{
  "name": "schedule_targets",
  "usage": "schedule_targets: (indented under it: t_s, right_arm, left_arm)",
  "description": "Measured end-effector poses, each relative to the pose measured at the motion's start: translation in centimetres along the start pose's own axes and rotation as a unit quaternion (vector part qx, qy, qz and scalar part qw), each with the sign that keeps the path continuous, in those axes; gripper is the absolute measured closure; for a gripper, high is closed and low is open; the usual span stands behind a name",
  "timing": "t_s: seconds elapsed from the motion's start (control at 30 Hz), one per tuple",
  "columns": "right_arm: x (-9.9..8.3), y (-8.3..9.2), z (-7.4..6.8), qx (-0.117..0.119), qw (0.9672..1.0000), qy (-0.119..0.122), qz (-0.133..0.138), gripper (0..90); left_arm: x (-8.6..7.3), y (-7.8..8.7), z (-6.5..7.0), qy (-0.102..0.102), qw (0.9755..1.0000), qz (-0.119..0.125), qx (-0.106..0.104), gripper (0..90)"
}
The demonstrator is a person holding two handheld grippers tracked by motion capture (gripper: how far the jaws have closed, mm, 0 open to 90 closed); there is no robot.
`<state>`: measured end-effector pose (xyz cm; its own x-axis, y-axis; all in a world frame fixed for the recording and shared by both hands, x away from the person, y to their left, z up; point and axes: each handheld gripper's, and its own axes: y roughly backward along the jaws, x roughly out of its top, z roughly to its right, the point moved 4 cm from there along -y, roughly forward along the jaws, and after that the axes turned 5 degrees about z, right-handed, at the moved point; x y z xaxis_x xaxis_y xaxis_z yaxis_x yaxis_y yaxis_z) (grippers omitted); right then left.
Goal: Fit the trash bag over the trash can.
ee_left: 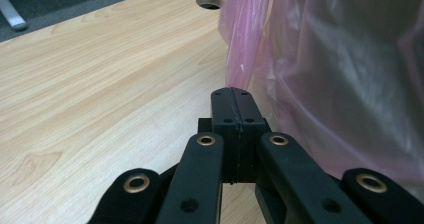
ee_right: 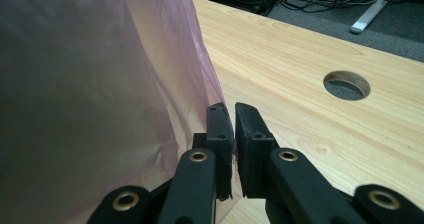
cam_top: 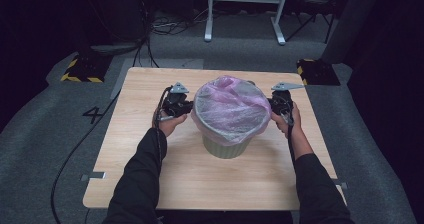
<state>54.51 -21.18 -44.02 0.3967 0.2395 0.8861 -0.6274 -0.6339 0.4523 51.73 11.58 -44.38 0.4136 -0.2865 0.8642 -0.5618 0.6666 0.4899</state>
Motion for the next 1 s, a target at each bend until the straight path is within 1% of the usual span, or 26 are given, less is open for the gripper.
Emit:
schedule_targets:
  t_s: [0.07,0.1,0.17,0.23,0.27,0.3,0.33,0.37,0.4,0.43,0.47,0.5,0.57,0.6,0.63,0.67,0.7,0.73,0.77,0.83,0.9,0.93,0.97,1.0]
  right_arm:
    - [-0.3,0.2,0.2,-0.001,1.0000,-0.004,0.001,85.4]
    - [-0.3,0.2,0.3,-0.001,1.0000,-0.005,0.002,85.1]
    - [-0.4,0.4,0.3,0.002,1.0000,-0.005,0.007,83.4]
    - [-0.3,0.7,0.4,-0.001,0.9999,-0.001,0.010,81.9]
    - [-0.3,0.9,0.4,-0.002,0.9999,0.000,0.012,79.8]
    - [-0.2,1.3,0.4,-0.003,0.9998,0.004,0.018,75.2]
    - [-0.1,1.5,0.5,-0.006,0.9998,0.007,0.019,74.4]
    - [-0.1,1.8,0.5,-0.008,0.9997,0.012,0.021,73.0]
    - [0.0,2.3,0.7,-0.009,0.9996,0.015,0.025,70.1]
    - [0.0,2.7,0.8,-0.010,0.9995,0.015,0.027,67.8]
    - [0.1,3.1,0.9,-0.007,0.9994,0.018,0.030,66.1]
    - [0.1,3.6,1.0,-0.008,0.9992,0.023,0.031,63.4]
    - [0.1,4.5,1.1,-0.005,0.9990,0.033,0.030,54.7]
    - [0.1,4.8,1.1,-0.006,0.9989,0.037,0.029,52.3]
    - [0.0,5.3,1.2,-0.009,0.9988,0.041,0.026,48.7]
    - [0.0,5.8,1.3,-0.009,0.9986,0.044,0.029,45.6]
    - [0.0,6.1,1.3,-0.006,0.9984,0.045,0.032,42.4]
    - [0.0,6.7,1.3,-0.001,0.9983,0.050,0.032,39.7]
    - [0.0,7.1,1.3,-0.005,0.9979,0.055,0.032,37.2]
    - [-0.1,8.0,1.1,-0.002,0.9971,0.066,0.037,35.3]
    - [-0.1,8.7,0.8,0.005,0.9964,0.072,0.044,33.2]
    - [-0.2,9.1,0.5,0.013,0.9958,0.077,0.048,32.9]
    - [-0.3,9.5,0.0,0.022,0.9947,0.086,0.051,31.9]
    - [-0.3,9.8,-0.2,0.024,0.9942,0.091,0.052,31.3]
  left_arm:
    - [-0.2,0.3,-0.2,0.002,1.0000,0.003,0.000,89.8]
    - [-0.2,0.5,-0.3,0.007,0.9999,0.009,0.000,89.8]
    - [-0.2,0.8,-0.4,0.006,0.9999,0.014,0.003,89.5]
    - [-0.1,1.2,-0.4,0.001,0.9998,0.019,0.010,86.6]
    - [0.0,1.7,-0.4,-0.002,0.9994,0.024,0.023,81.8]
    - [0.0,2.0,-0.3,0.002,0.9993,0.031,0.018,75.2]
    - [0.0,2.4,-0.3,-0.003,0.9992,0.038,0.014,74.2]
    - [0.0,2.9,-0.2,-0.008,0.9988,0.046,0.016,71.7]
    - [0.0,3.5,-0.1,-0.007,0.9985,0.051,0.020,65.7]
    - [-0.1,4.0,-0.1,-0.010,0.9982,0.057,0.014,60.7]
    - [-0.1,4.5,0.0,-0.009,0.9981,0.060,0.014,58.2]
    - [-0.2,5.0,0.0,-0.015,0.9978,0.063,0.017,53.8]
    - [-0.4,5.9,0.3,-0.017,0.9973,0.068,0.019,45.4]
    - [-0.5,6.5,0.7,-0.022,0.9970,0.071,0.021,41.0]
    - [-0.5,7.0,1.0,-0.027,0.9967,0.074,0.018,34.9]
    - [-0.6,7.3,1.3,-0.030,0.9965,0.077,0.010,31.2]
    - [-0.8,7.7,1.8,-0.033,0.9966,0.075,-0.003,28.2]
    - [-1.0,8.0,2.3,-0.037,0.9966,0.074,-0.009,23.9]
    - [-1.1,8.3,2.9,-0.045,0.9961,0.074,-0.014,20.8]
    - [-1.5,8.8,4.1,-0.062,0.9950,0.074,-0.026,19.3]
    - [-1.7,9.0,5.1,-0.072,0.9940,0.075,-0.035,18.1]
    - [-1.9,9.0,5.8,-0.078,0.9936,0.072,-0.038,17.4]
    - [-2.0,9.0,6.2,-0.084,0.9929,0.074,-0.040,16.3]
    - [-2.1,9.0,6.7,-0.089,0.9923,0.073,-0.046,16.1]
